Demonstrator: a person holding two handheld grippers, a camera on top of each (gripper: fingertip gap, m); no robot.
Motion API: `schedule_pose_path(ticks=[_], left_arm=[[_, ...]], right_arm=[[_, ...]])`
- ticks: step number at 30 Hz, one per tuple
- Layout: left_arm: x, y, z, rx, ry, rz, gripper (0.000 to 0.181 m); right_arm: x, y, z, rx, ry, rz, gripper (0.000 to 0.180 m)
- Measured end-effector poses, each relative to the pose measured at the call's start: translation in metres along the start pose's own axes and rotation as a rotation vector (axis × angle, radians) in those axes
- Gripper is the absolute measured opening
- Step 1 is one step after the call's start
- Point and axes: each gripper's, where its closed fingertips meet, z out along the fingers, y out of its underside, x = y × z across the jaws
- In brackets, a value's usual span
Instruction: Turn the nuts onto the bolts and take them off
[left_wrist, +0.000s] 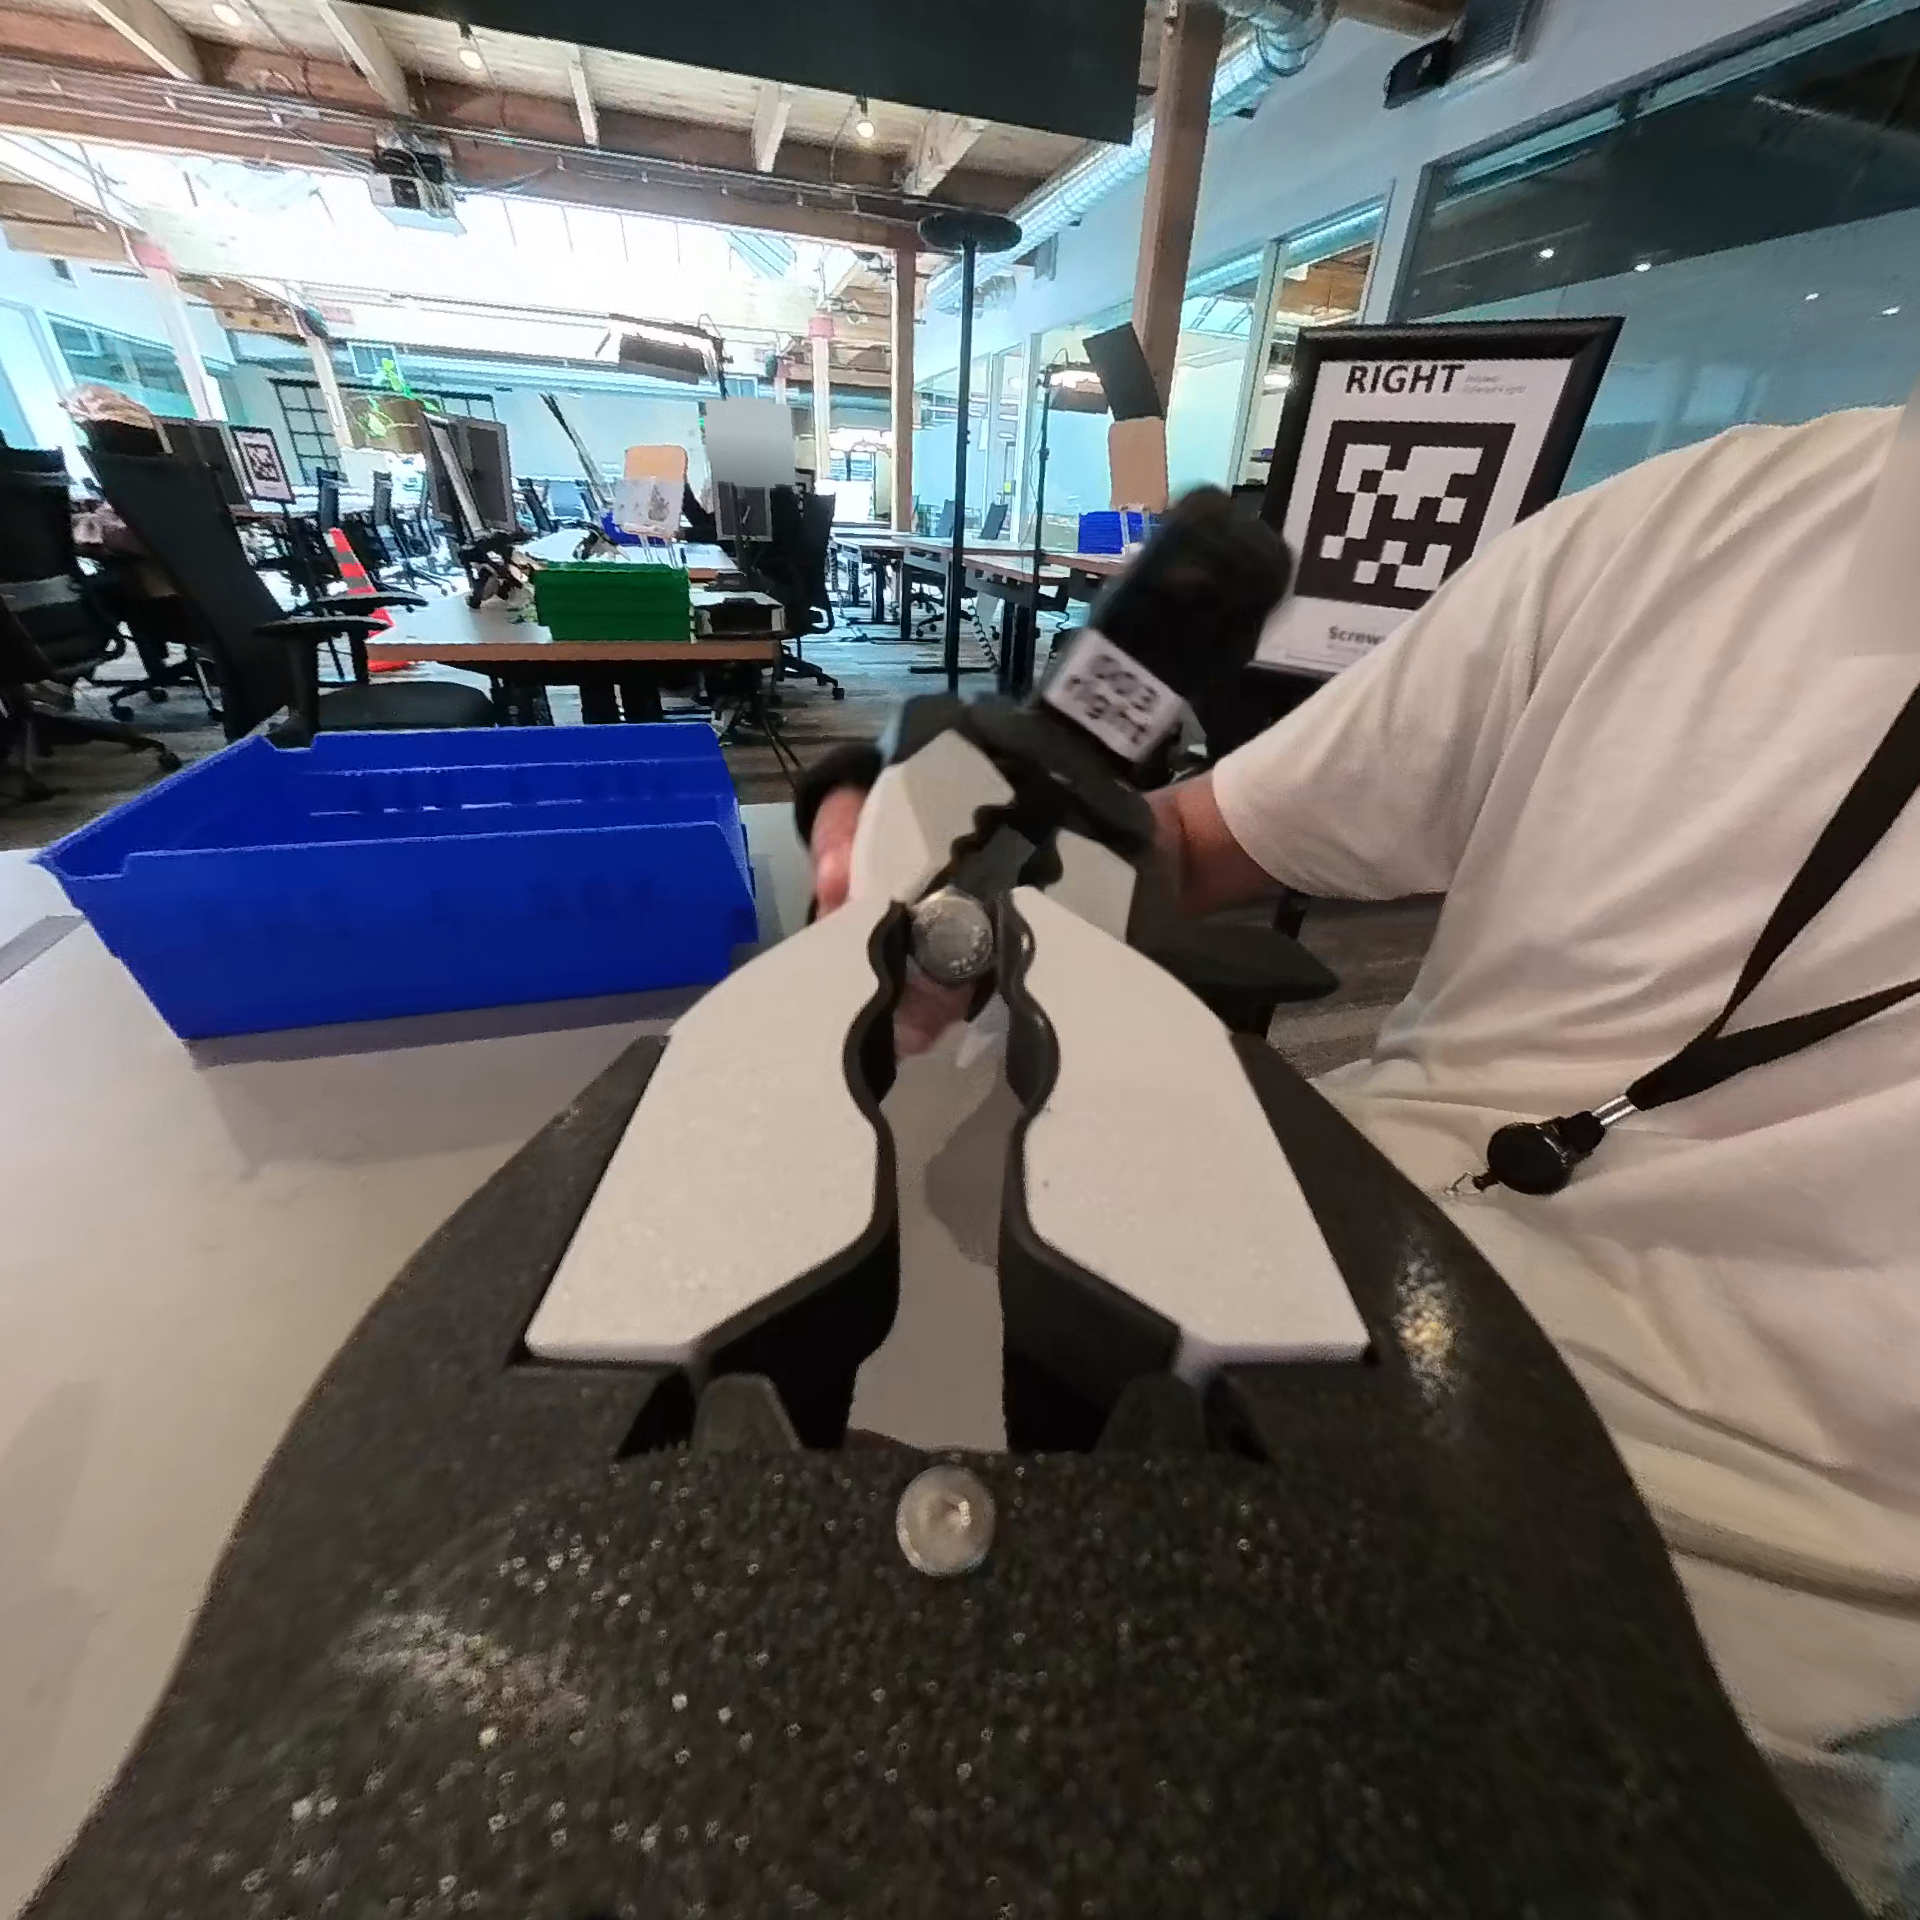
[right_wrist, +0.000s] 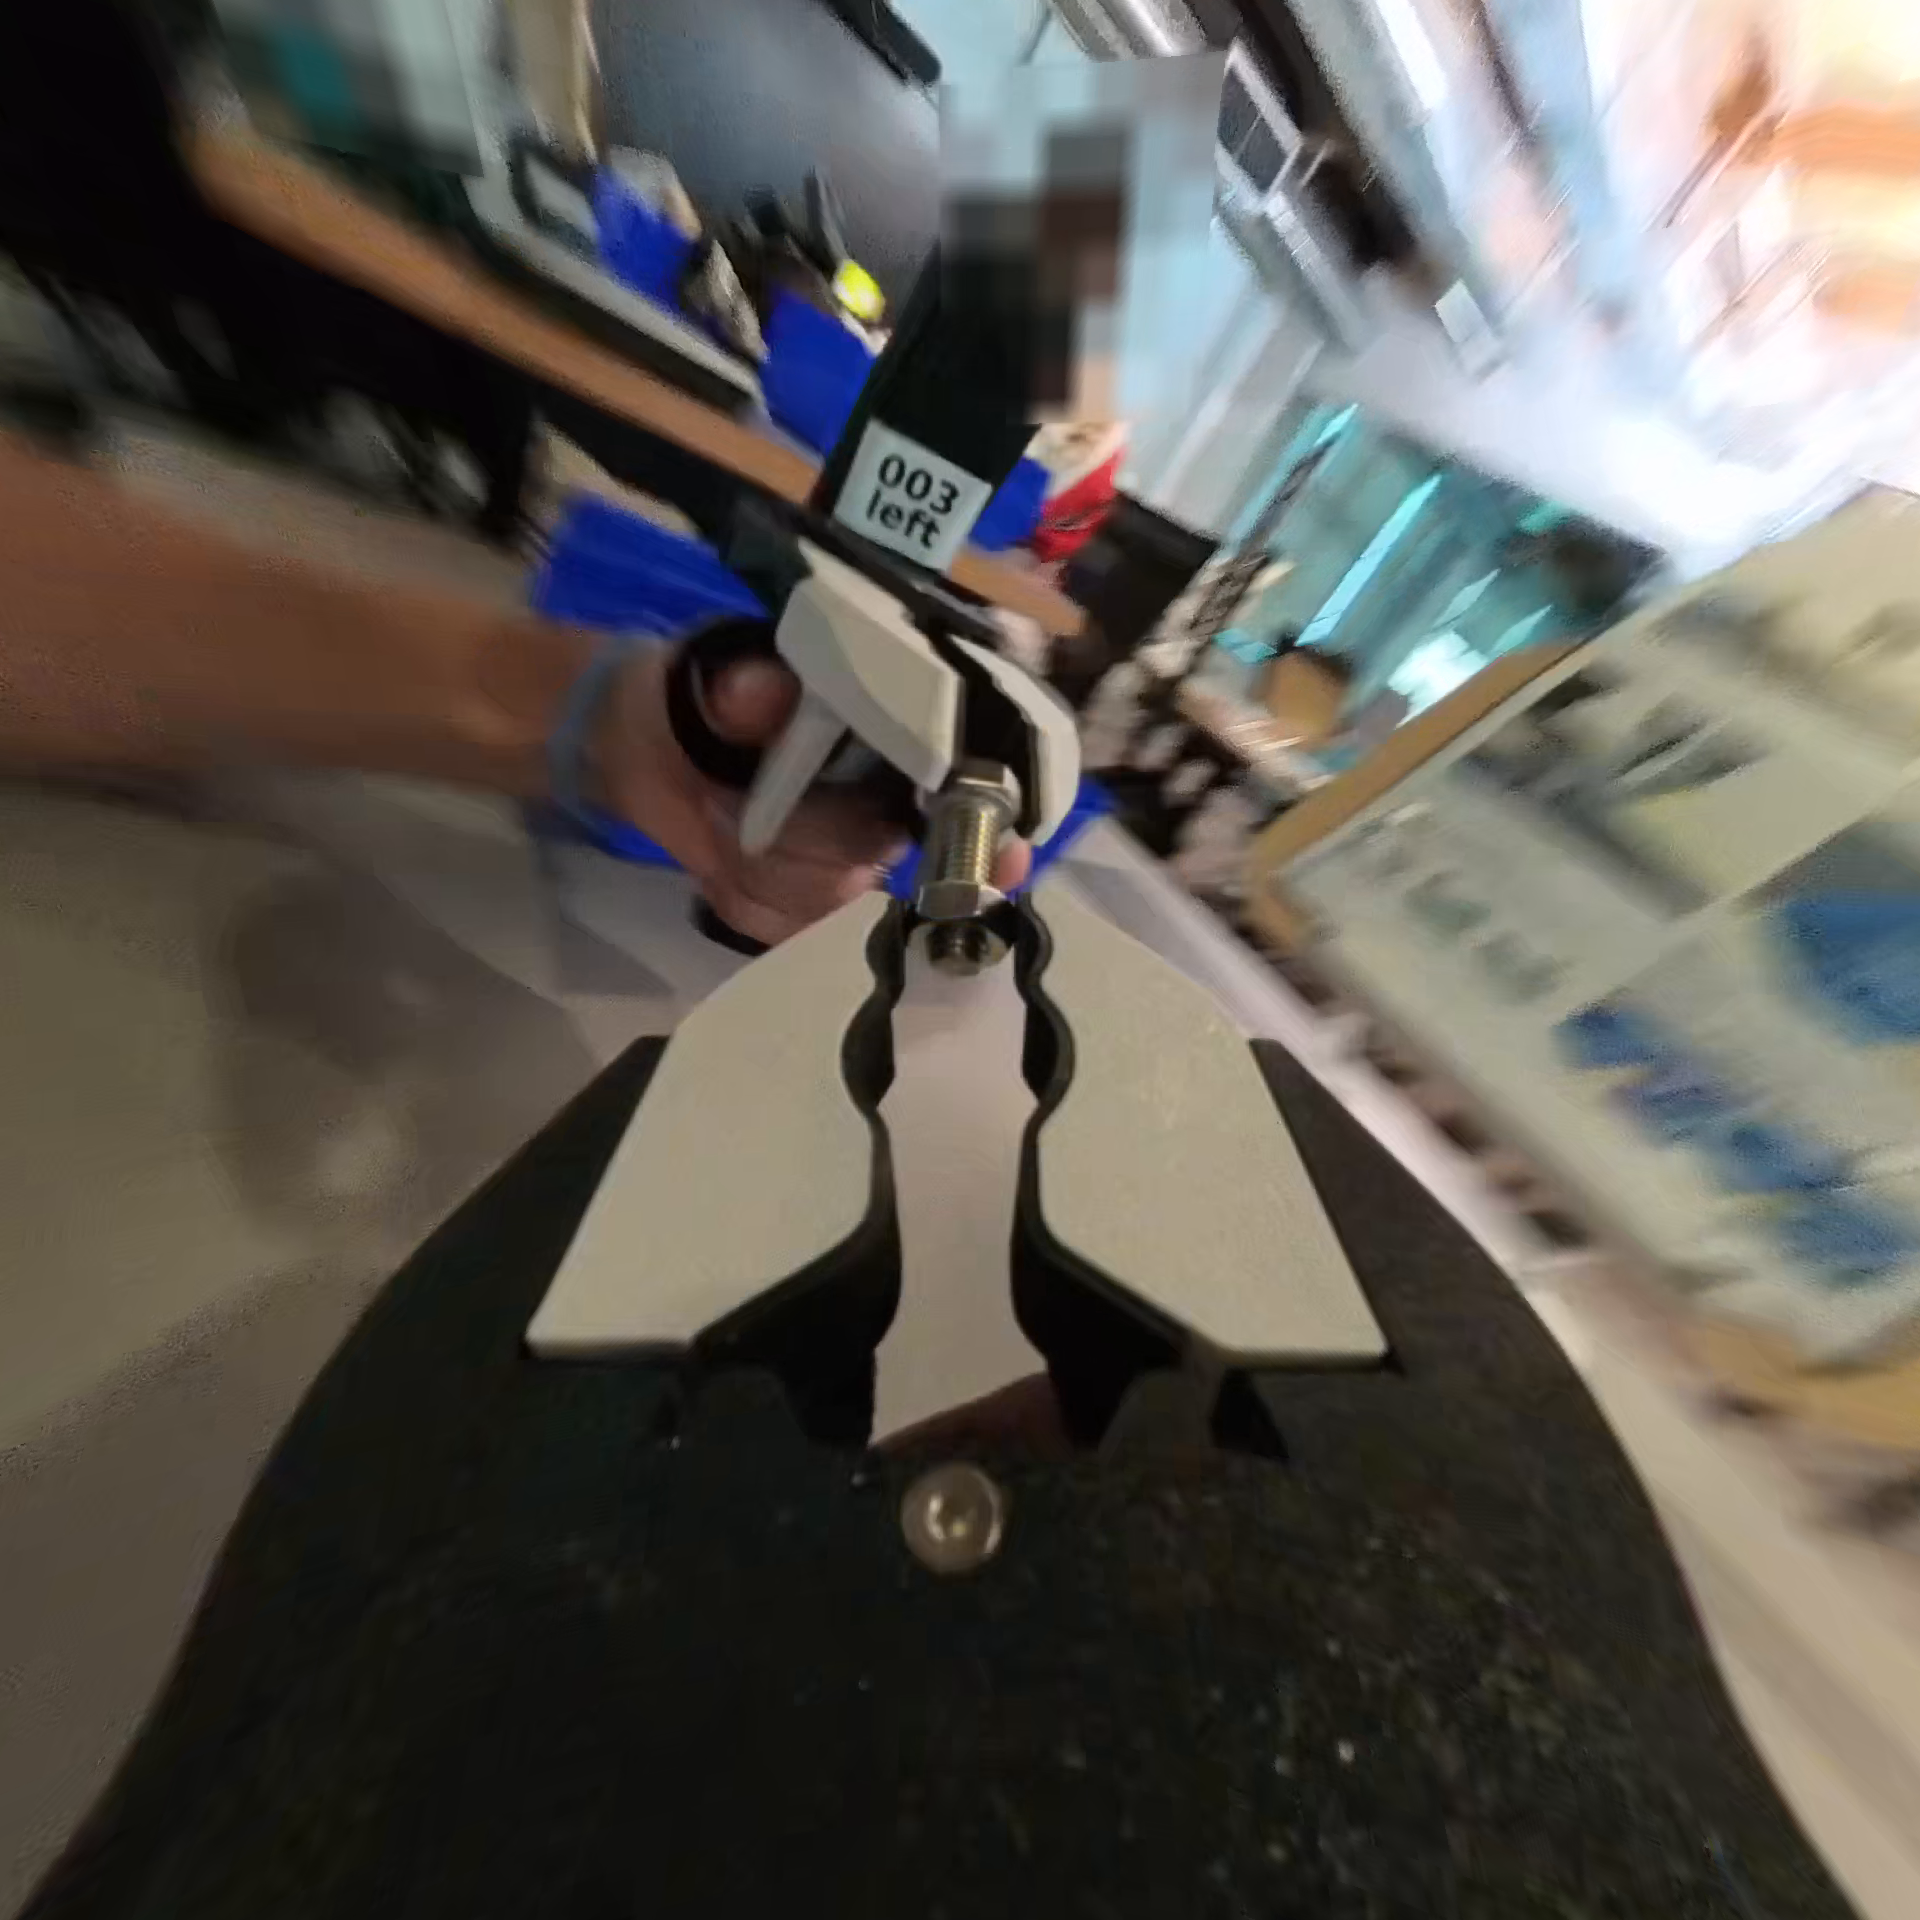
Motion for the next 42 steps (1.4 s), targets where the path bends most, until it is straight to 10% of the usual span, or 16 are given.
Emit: schedule_pose_path(ticks=[8,11,18,26,42], left_arm=[[-0.01,0.006,-0.005,-0.039,-0.058,0.028,0.016],[-0.015,0.01,-0.005,-0.052,-0.081,0.036,0.016],[-0.013,0.011,-0.001,-0.044,-0.06,0.017,0.016],[-0.011,0.009,-0.001,-0.044,-0.056,0.016,0.016],[-0.013,0.03,0.017,-0.109,-0.111,0.1,0.029]], right_arm=[[-0.005,-0.002,0.004,0.24,-0.587,1.448,0.019],[0.001,0.0,0.004,0.305,-0.679,1.658,0.019],[0.002,-0.004,-0.01,0.336,-0.501,1.235,0.045],[0.011,0.042,-0.012,-0.095,0.238,-0.35,0.047],[0.001,0.04,-0.018,-0.067,0.127,-0.118,0.018]])
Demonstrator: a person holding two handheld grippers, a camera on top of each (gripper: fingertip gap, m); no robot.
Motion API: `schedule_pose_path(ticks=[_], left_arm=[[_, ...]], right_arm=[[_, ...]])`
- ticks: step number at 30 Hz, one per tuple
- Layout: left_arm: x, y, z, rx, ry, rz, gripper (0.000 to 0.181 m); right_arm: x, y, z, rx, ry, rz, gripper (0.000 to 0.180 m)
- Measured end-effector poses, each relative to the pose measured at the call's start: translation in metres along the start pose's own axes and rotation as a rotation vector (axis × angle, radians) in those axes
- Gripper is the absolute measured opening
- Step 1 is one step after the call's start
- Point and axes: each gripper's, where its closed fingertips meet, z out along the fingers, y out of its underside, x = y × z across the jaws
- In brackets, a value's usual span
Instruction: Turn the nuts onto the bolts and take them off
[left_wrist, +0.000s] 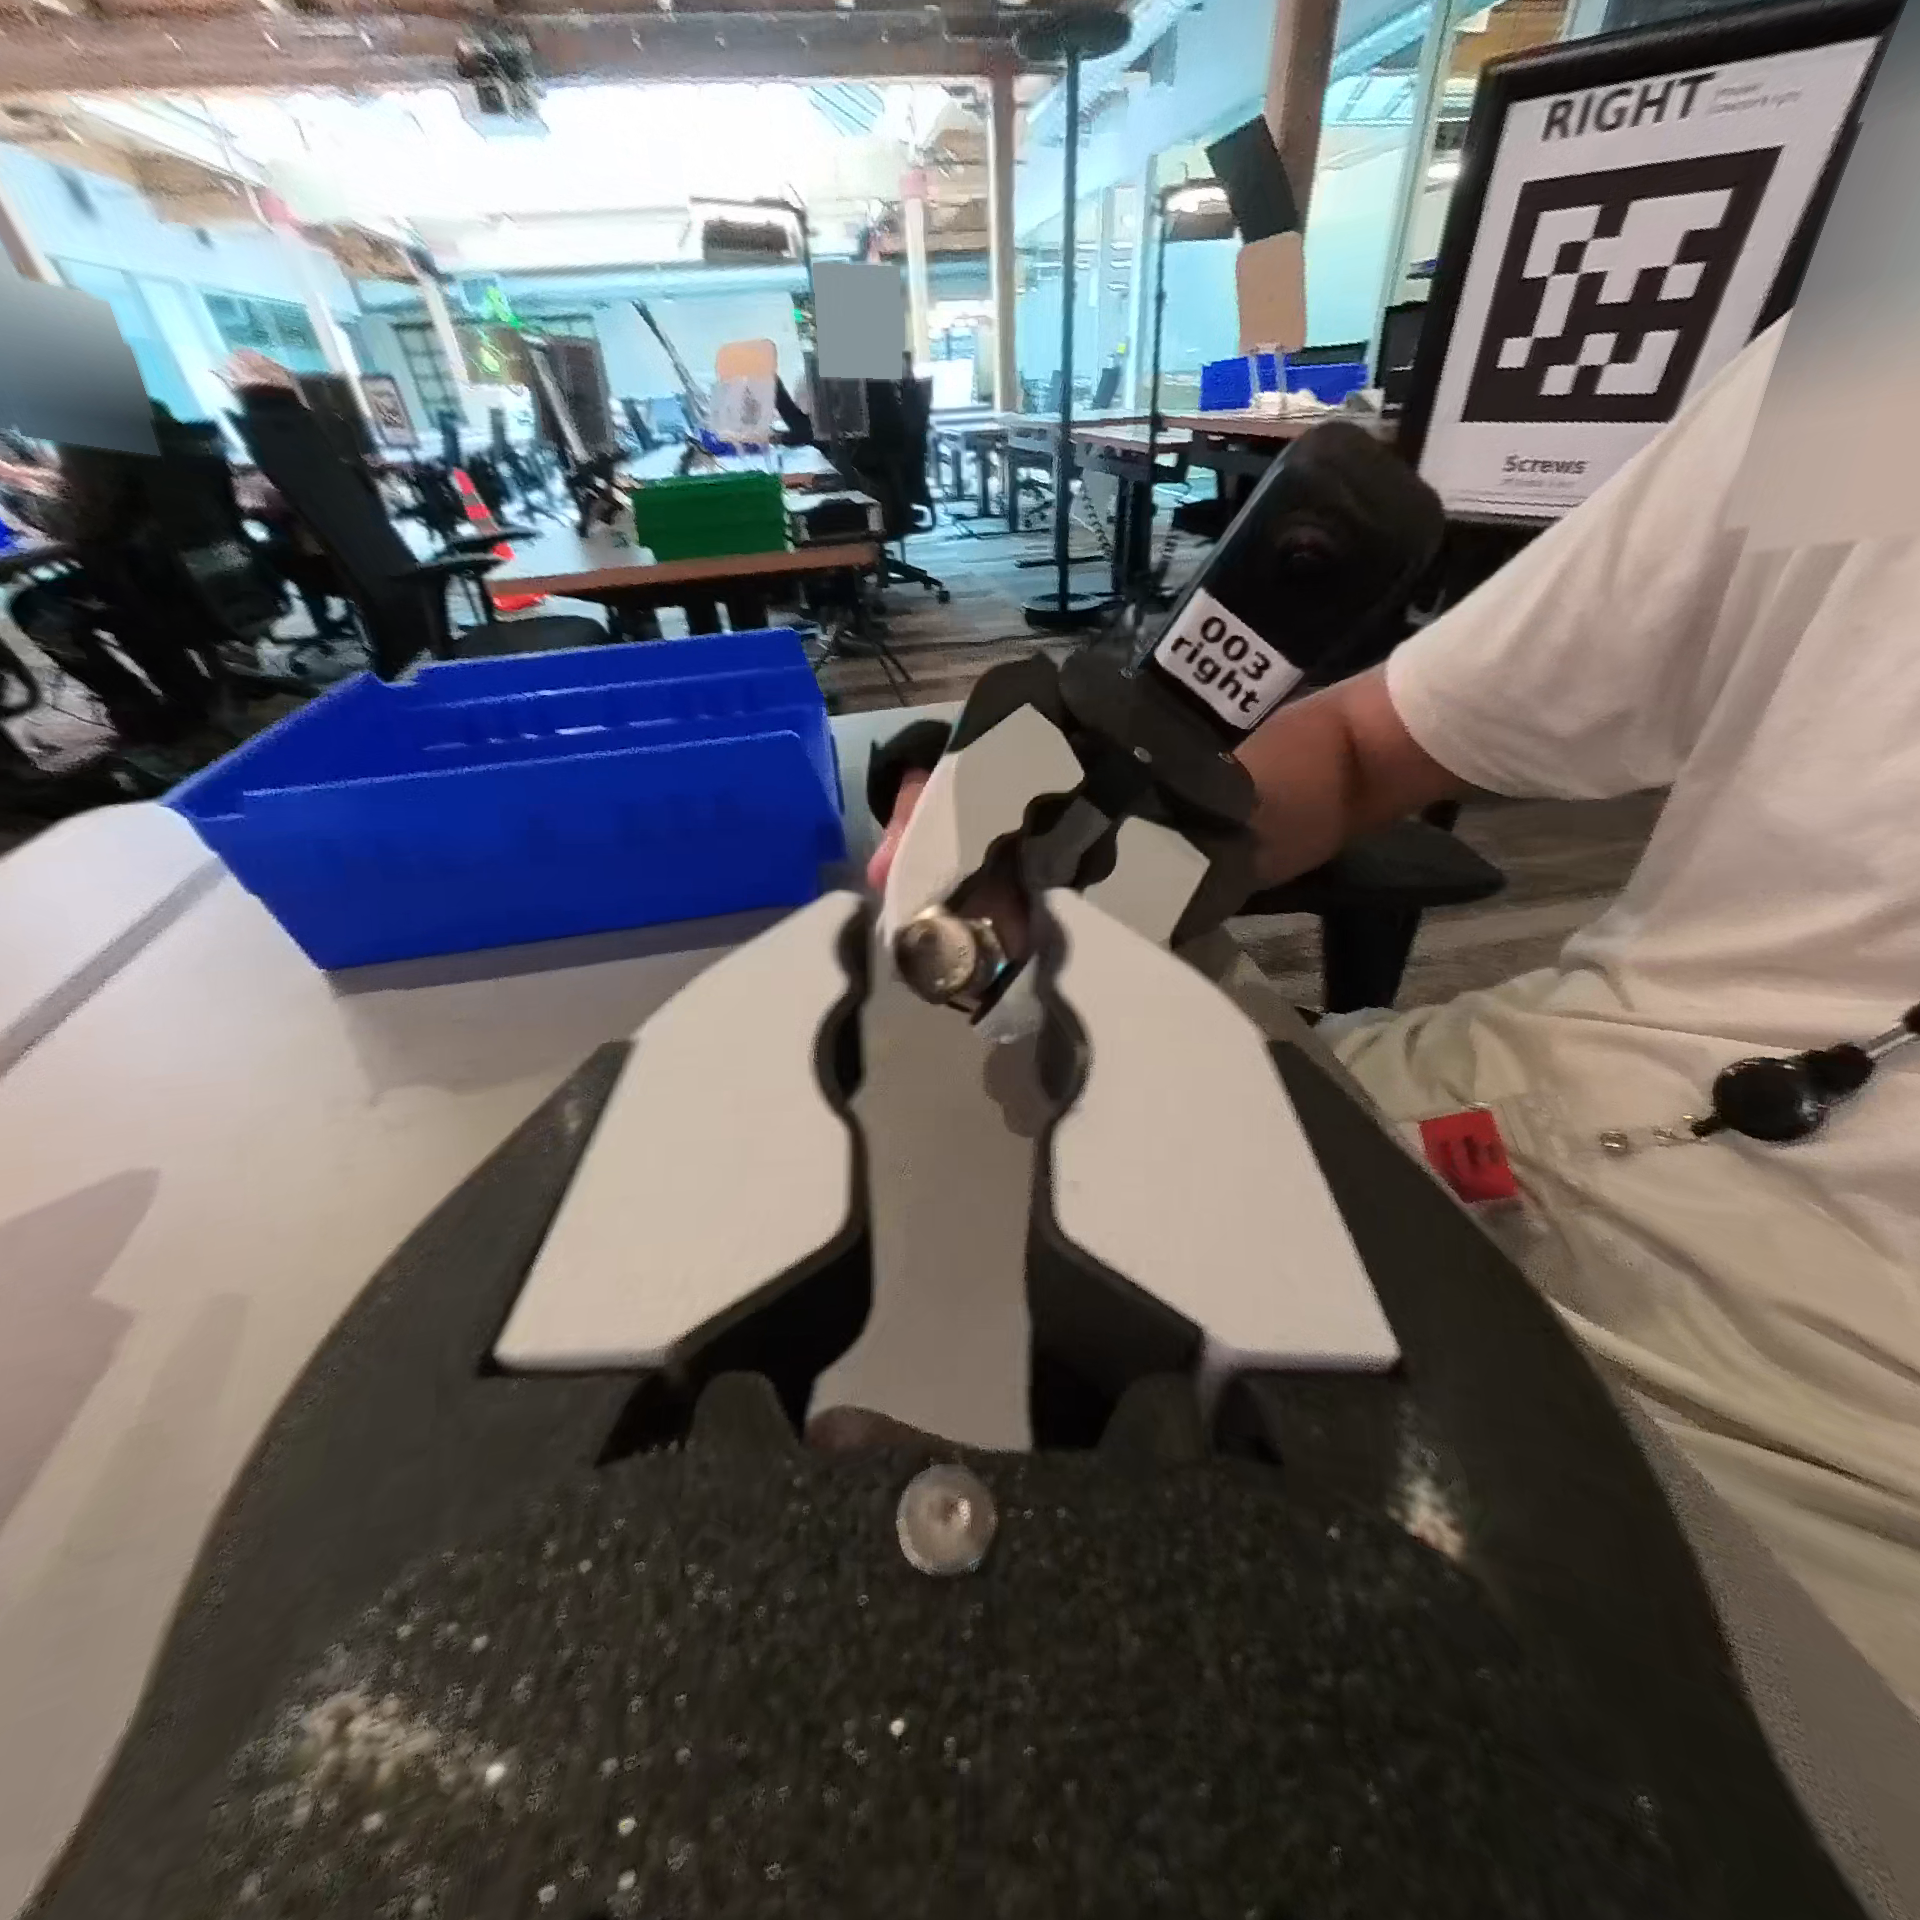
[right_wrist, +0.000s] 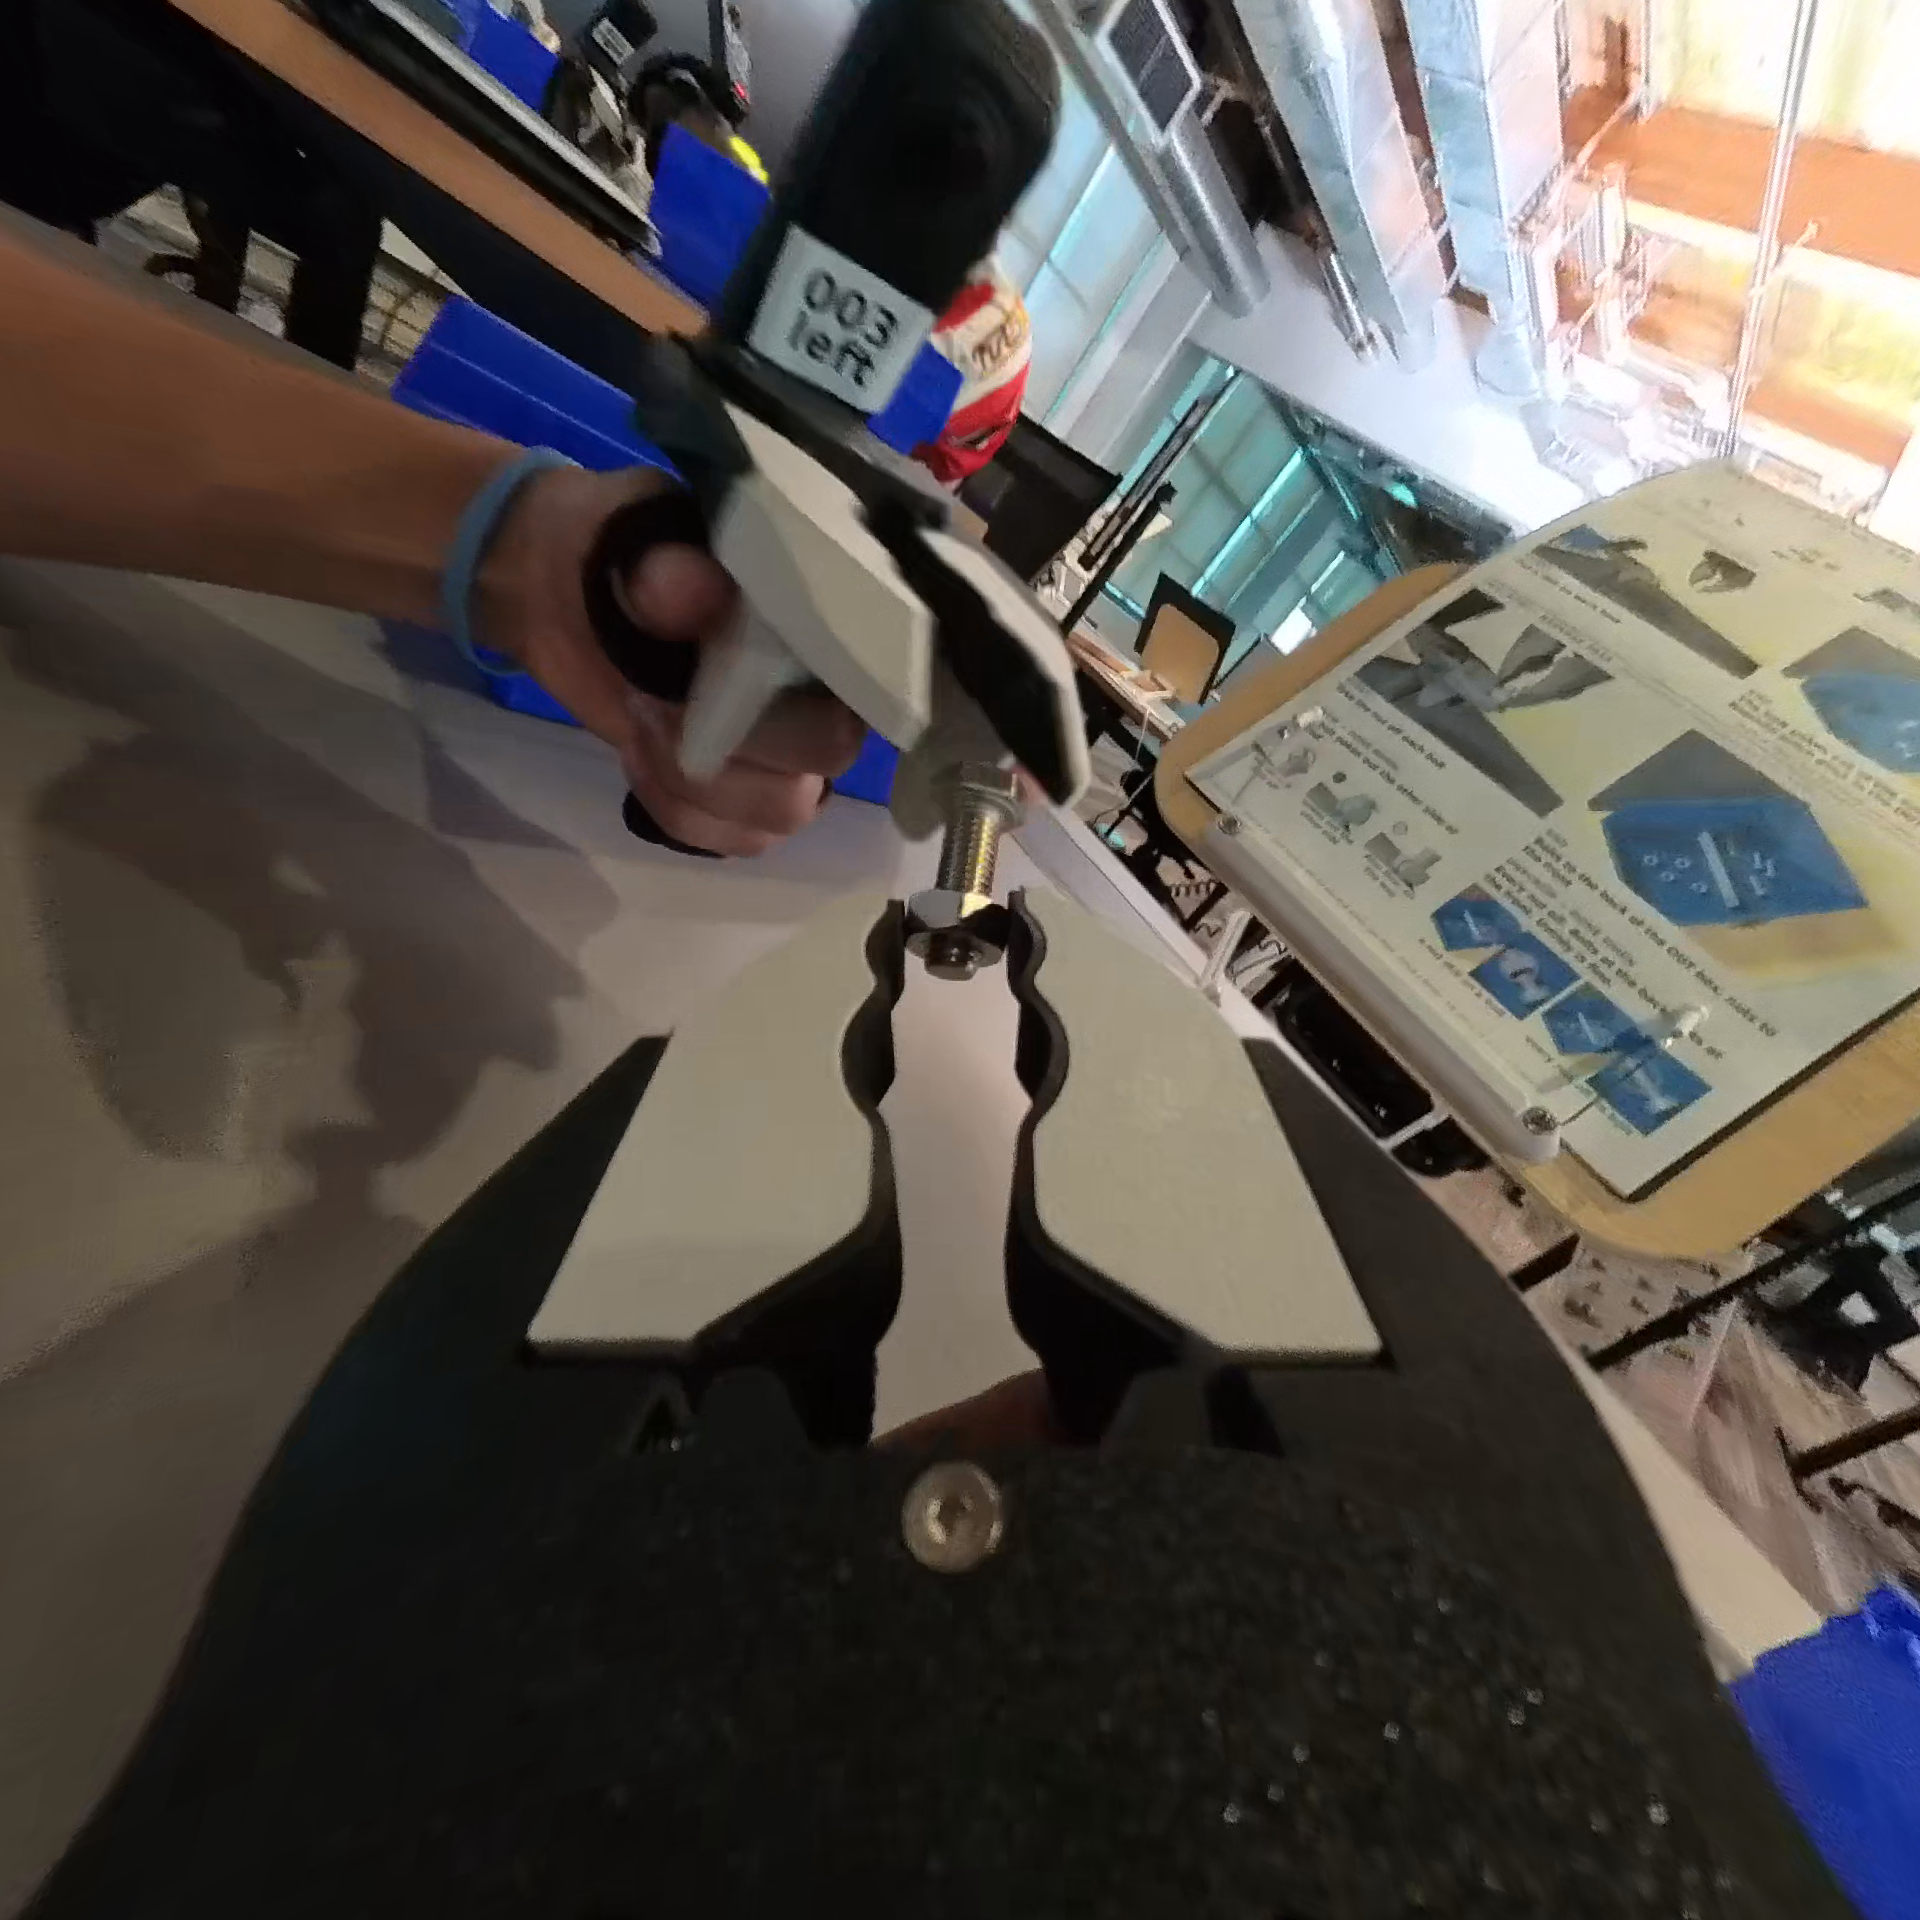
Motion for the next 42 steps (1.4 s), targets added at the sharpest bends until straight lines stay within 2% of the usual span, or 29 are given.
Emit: schedule_pose_path(ticks=[2,4,6,7,9,10,11,15,17,20,23,25,27,30,32,36,42], left_arm=[[-0.013,-0.003,-0.003,-0.017,-0.076,-0.028,0.059],[-0.039,-0.009,-0.011,-0.018,-0.281,-0.051,0.068],[-0.066,-0.003,-0.031,-0.049,-0.588,-0.068,0.061],[-0.073,0.002,-0.046,-0.071,-0.746,-0.049,0.052],[-0.083,0.015,-0.083,-0.147,-1.086,0.002,0.044],[-0.083,0.023,-0.099,-0.18,-1.221,0.005,0.038],[-0.082,0.03,-0.107,-0.178,-1.292,-0.008,0.039],[-0.085,0.04,-0.108,-0.072,-1.297,-0.137,0.041],[-0.091,0.046,-0.108,-0.069,-1.286,-0.177,0.046],[-0.095,0.057,-0.108,-0.121,-1.289,-0.17,0.048],[-0.096,0.058,-0.107,-0.189,-1.346,-0.034,0.048],[-0.095,0.054,-0.102,-0.219,-1.367,0.058,0.046],[-0.093,0.051,-0.094,-0.238,-1.36,0.094,0.046],[-0.09,0.047,-0.086,-0.223,-1.334,0.08,0.044],[-0.089,0.049,-0.086,-0.233,-1.329,0.065,0.045],[-0.09,0.056,-0.09,-0.242,-1.316,0.006,0.046],[-0.094,0.067,-0.094,-0.236,-1.292,-0.089,0.047]], right_arm=[[0.008,0.007,0.001,-0.02,0.022,0.052,0.018],[0.021,0.018,0.003,-0.069,0.069,0.095,0.018],[0.032,0.03,0.004,-0.114,0.106,0.172,0.018],[0.036,0.035,0.004,-0.135,0.122,0.202,0.018],[0.043,0.042,0.003,-0.164,0.16,0.234,0.018],[0.044,0.044,0.003,-0.176,0.168,0.247,0.018],[0.045,0.046,0.003,-0.185,0.175,0.256,0.018],[0.05,0.041,0.0,-0.17,0.201,0.254,0.018],[0.067,0.031,-0.01,-0.164,0.268,0.223,0.018],[0.133,-0.001,-0.05,-0.121,0.483,0.109,0.018],[0.218,-0.012,-0.11,-0.081,0.664,0.209,0.018],[0.265,0.016,-0.146,-0.151,0.745,0.267,0.018],[0.294,0.081,-0.166,-0.357,0.73,0.337,0.018],[0.292,0.189,-0.18,-0.726,0.568,0.51,0.018],[0.275,0.239,-0.191,-0.932,0.491,0.571,0.019],[0.255,0.277,-0.191,-1.075,0.408,0.568,0.019],[0.249,0.299,-0.187,-1.174,0.352,0.572,0.019]])
